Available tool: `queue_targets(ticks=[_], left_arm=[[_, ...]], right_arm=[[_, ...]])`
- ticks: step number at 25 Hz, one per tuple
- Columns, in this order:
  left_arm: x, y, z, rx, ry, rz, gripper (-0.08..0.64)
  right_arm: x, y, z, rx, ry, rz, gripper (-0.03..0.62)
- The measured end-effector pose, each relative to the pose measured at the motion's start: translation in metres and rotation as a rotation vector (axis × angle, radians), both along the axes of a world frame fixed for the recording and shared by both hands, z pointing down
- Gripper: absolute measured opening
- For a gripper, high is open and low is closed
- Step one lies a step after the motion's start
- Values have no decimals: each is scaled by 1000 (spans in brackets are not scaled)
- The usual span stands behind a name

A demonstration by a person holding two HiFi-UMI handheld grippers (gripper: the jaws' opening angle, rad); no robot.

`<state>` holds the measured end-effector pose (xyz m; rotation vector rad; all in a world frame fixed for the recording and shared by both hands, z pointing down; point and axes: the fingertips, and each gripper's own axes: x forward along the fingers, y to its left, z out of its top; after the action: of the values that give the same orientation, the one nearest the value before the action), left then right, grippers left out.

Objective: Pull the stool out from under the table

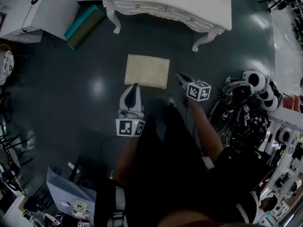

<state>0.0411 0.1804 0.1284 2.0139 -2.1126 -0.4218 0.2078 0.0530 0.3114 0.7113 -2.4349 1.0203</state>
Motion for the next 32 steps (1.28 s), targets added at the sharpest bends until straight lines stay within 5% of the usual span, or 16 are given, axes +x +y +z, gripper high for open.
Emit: queue_targets(ticks=[7,12,32], left_arm=[[16,4,-40,21,-35,42,9],[25,9,-65,37,-38,54,9],[64,32,-83,41,-77,72,10]], right_arm=[[1,0,-102,251,43,45,-2],[16,12,-152,346,31,90,-2],[49,55,-197,437,-42,151,-3]])
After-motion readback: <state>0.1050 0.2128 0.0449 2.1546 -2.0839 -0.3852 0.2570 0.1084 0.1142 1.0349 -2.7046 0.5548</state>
